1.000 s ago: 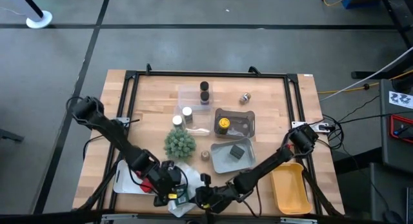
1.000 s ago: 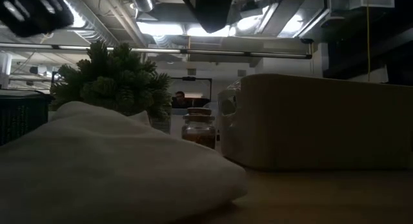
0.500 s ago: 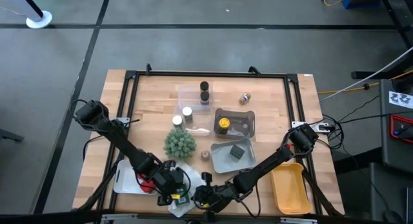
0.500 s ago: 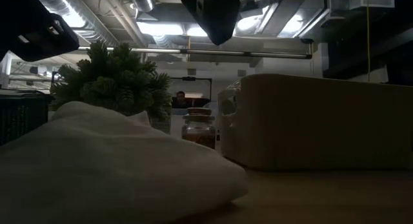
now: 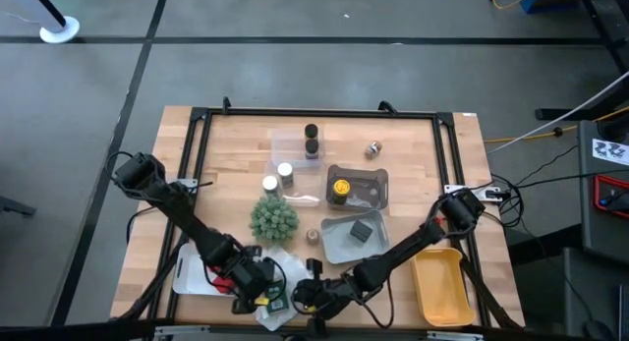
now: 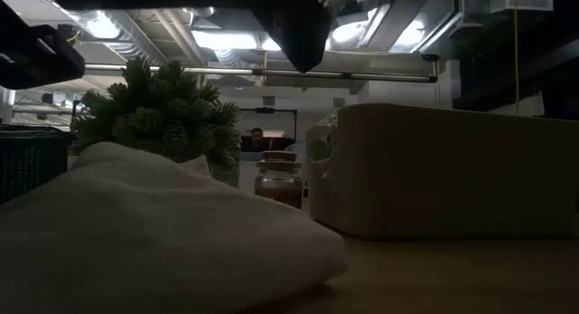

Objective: Sort spices by type
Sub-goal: Put the green seasoning can into the gray bin

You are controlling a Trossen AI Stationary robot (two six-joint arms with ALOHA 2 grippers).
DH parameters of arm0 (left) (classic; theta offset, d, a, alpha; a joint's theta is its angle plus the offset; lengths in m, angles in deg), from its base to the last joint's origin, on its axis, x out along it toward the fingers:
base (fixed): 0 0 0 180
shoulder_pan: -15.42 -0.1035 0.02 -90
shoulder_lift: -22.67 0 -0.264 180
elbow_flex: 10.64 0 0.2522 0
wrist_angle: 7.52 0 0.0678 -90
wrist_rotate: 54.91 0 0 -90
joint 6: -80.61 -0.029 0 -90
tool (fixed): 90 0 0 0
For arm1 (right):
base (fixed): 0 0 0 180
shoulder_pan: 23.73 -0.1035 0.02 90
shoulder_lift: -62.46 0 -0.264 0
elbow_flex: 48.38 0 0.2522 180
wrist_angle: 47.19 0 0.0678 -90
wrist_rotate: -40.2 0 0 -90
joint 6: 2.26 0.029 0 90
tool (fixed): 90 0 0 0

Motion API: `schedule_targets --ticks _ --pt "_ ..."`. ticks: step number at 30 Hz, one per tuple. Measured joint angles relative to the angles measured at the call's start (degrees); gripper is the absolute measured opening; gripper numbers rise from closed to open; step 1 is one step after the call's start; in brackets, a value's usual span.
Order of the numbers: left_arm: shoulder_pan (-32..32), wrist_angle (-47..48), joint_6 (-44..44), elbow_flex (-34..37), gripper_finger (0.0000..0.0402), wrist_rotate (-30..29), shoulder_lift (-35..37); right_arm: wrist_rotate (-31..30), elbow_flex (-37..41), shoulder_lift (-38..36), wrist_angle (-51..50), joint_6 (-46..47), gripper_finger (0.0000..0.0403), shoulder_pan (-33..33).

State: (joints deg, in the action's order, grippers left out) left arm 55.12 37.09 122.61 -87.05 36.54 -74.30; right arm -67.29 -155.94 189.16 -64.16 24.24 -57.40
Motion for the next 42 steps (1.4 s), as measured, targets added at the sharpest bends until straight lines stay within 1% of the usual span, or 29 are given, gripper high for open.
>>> schedule_targets --ticks 9,14,20,26,29,37,42 --pt "2.13 -1.81 2.52 0.0 0.0102 -0.11 -0.03 -0.94 0.0 0.0 -0.91 -0.18 0.0005 1.24" --pt "2.68 -4.95 2.58 0.0 0.0101 -0.15 -1.76 -0.98 0.0 0.0 -0.85 -0.2 0.0005 1.61" --pt "2.65 -4.92 2.86 0.0 0.0101 -0.26 -2.91 -1.07 0.0 0.04 -0.89 -0.22 0.0005 1.99" --pt "2.57 -5.0 2.64 0.0 0.0101 -2.84 -2.91 -0.91 0.04 2.7 0.45 -0.2 0.0005 2.6" --pt "2.4 -5.23 2.53 0.0 0.0101 -3.97 -2.91 0.62 0.04 3.7 0.85 0.24 0.0005 2.62" --pt "1.66 -8.09 -0.02 0.0 0.0101 -5.42 -2.91 1.05 0.04 3.78 2.0 0.21 0.0005 2.61" --pt "0.82 -10.12 -0.58 0.0 0.0101 -6.52 -2.93 0.93 -0.01 3.78 -0.05 0.22 0.0005 2.69"
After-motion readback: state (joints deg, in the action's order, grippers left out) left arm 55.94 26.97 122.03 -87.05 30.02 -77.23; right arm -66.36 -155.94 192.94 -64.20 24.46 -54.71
